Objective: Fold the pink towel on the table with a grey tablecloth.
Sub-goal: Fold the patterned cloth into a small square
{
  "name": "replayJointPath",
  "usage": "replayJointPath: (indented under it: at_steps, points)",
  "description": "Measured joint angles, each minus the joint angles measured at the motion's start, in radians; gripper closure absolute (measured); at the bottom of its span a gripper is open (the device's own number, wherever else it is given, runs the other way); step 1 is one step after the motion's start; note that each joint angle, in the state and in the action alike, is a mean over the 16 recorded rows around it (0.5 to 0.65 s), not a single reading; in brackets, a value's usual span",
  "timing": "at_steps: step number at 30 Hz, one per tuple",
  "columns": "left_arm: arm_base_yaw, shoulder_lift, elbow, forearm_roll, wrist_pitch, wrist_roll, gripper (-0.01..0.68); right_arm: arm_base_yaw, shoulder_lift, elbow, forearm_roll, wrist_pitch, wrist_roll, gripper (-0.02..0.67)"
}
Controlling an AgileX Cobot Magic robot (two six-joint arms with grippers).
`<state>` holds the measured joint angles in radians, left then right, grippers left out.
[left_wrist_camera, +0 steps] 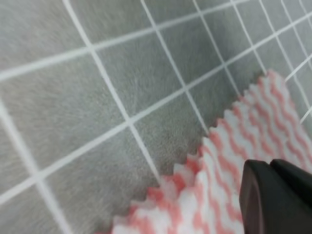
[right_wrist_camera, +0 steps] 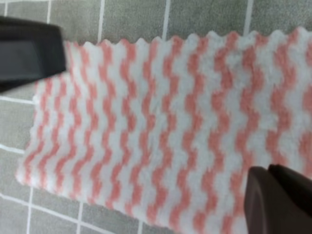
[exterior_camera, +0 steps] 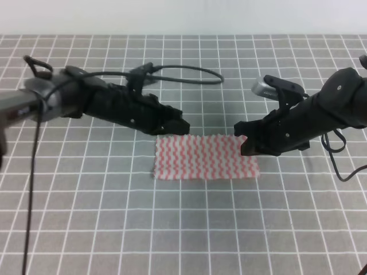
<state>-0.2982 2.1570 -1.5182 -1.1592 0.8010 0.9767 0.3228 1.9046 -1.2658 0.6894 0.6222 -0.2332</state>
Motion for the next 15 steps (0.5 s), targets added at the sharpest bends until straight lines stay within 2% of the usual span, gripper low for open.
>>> replayJointPath:
  at_steps: [15]
  points:
    - [-0.036, 0.085, -0.057, 0.044, -0.055, -0.061, 0.676, 0.0, 0.002, 0.0, 0.0, 0.008, -0.001, 0.664]
